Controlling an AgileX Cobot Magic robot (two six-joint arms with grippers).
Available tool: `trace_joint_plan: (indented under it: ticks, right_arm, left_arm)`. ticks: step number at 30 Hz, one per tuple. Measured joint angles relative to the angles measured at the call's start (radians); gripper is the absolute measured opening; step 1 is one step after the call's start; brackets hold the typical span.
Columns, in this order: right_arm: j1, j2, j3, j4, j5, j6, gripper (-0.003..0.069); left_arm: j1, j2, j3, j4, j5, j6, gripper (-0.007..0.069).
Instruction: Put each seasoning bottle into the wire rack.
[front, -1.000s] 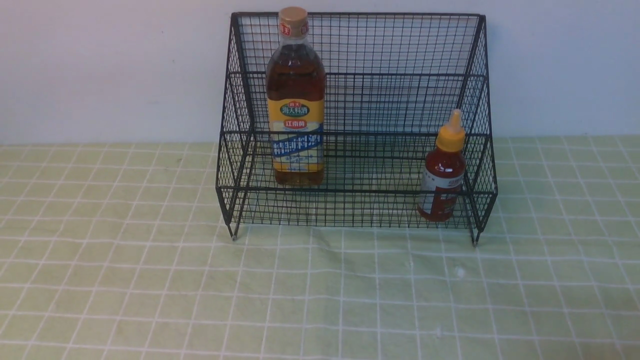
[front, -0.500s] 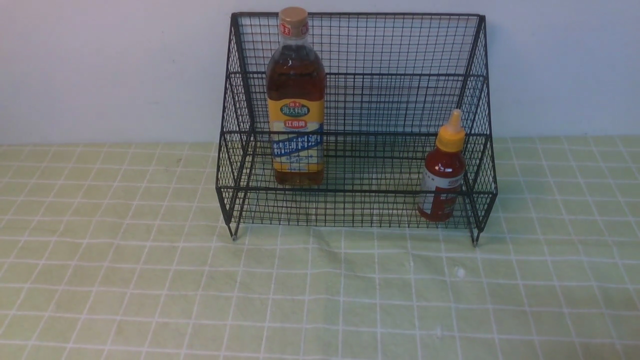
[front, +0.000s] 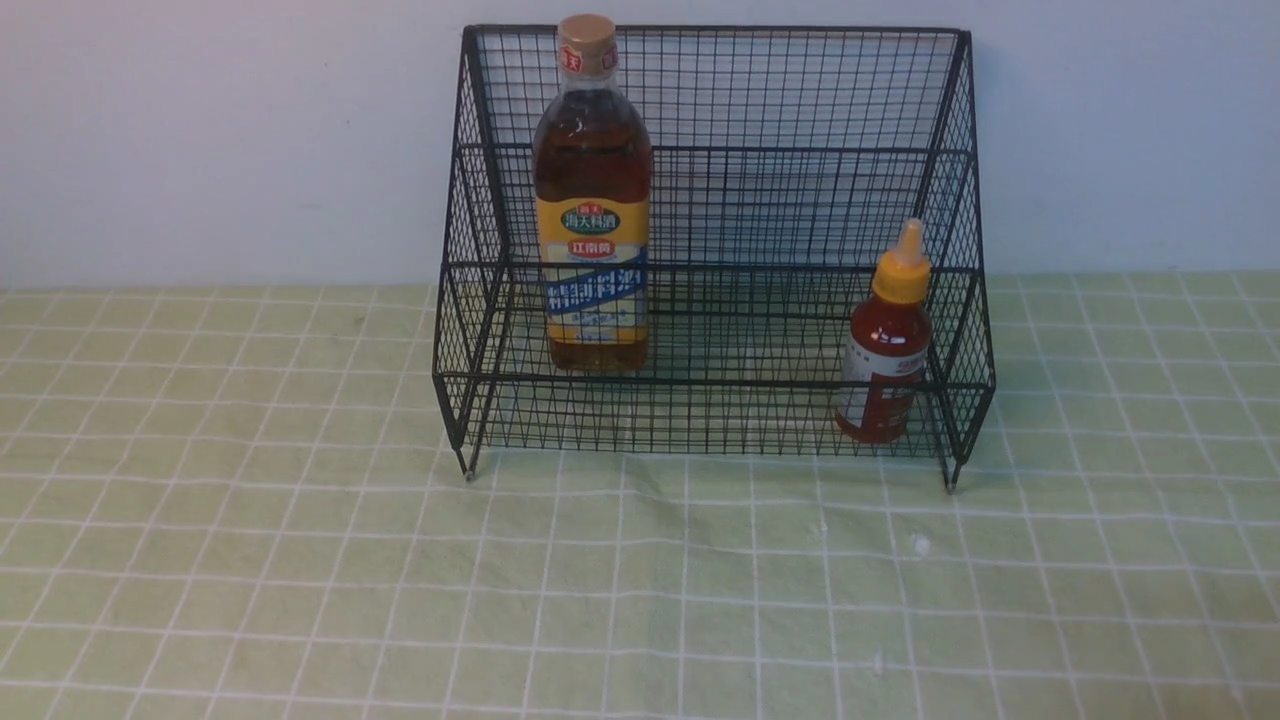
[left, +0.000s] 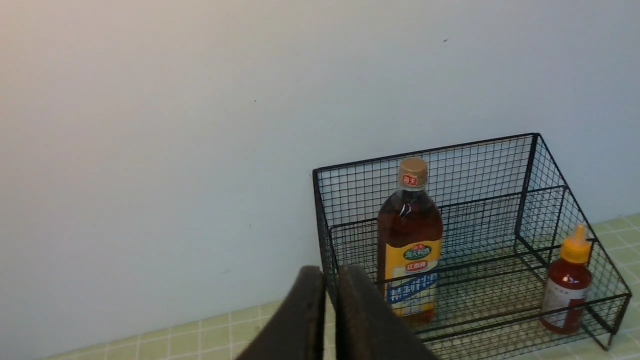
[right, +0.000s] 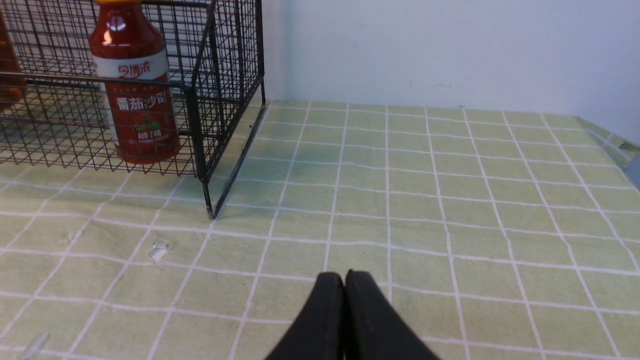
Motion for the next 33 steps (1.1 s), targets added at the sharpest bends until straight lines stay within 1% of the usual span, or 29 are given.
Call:
trace_joint_plan:
  ticks: [5, 6, 7, 10, 14, 17, 20, 24, 33]
  right_arm:
    - [0.000, 0.000, 0.000, 0.000, 0.000, 0.000, -0.0015]
    - [0.000, 0.000, 0.000, 0.000, 0.000, 0.000, -0.0015]
    - [0.000, 0.000, 0.000, 0.000, 0.000, 0.000, -0.0015]
    - [0.000, 0.000, 0.000, 0.000, 0.000, 0.000, -0.0015]
    - [0.000, 0.000, 0.000, 0.002, 0.002, 0.000, -0.0015]
    - [0.000, 0.000, 0.000, 0.003, 0.002, 0.000, -0.0015]
    - [0.000, 0.000, 0.000, 0.003, 0.002, 0.000, -0.0015]
    - [0.000, 0.000, 0.000, 0.004, 0.002, 0.000, -0.0015]
    - [0.000, 0.000, 0.000, 0.004, 0.002, 0.000, -0.0015]
  left_arm:
    - [0.047, -0.241, 0.417, 0.050, -0.246, 0.005, 0.0017]
    - [0.070, -0.302, 0.547, 0.050, -0.301, 0.005, 0.0017]
    - [0.078, -0.342, 0.602, 0.050, -0.334, 0.005, 0.0017]
    - [0.106, -0.483, 0.862, 0.050, -0.411, 0.003, 0.0017]
    - [0.108, -0.551, 1.076, 0.049, -0.441, -0.006, 0.0017]
    - [0.108, -0.553, 1.183, 0.036, -0.443, -0.007, 0.0017]
    - [0.108, -0.553, 1.234, 0.006, -0.453, -0.009, 0.0017]
    - [0.108, -0.553, 1.241, -0.009, -0.480, -0.013, 0.0017]
    - [0.108, -0.553, 1.243, -0.011, -0.486, -0.013, 0.0017]
